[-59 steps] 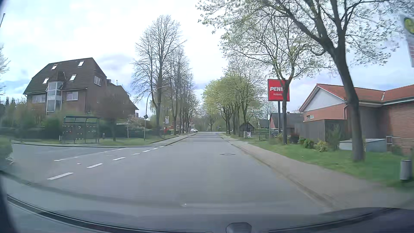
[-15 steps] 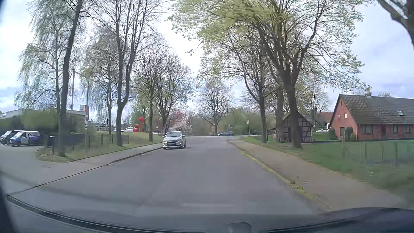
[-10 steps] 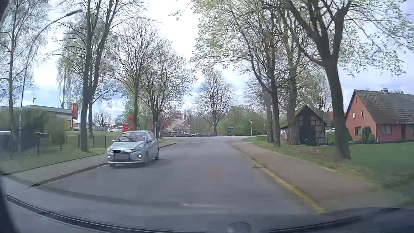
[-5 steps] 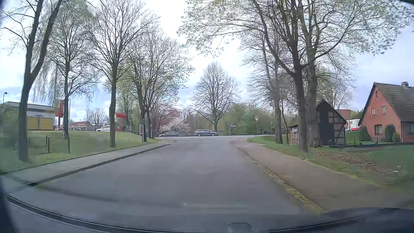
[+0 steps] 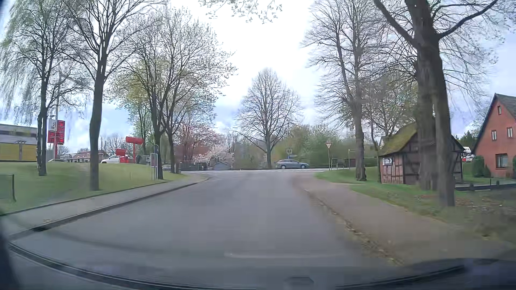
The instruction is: Follow the waypoints while adhering to traffic rules and regulations
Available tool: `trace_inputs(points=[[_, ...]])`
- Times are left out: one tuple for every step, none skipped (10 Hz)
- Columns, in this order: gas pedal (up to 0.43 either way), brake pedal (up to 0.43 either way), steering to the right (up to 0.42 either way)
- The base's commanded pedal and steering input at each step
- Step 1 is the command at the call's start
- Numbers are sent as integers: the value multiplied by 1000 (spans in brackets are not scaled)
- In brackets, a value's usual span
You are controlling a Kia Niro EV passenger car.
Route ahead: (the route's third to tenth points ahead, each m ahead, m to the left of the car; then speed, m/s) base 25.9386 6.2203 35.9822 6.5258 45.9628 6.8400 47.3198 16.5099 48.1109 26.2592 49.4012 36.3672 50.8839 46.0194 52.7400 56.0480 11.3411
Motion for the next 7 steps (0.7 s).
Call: trace_inputs(points=[[0, 195, 0], [0, 189, 0], [0, 183, 0], [0, 171, 0], [0, 159, 2], [0, 159, 3], [0, 159, 3]])
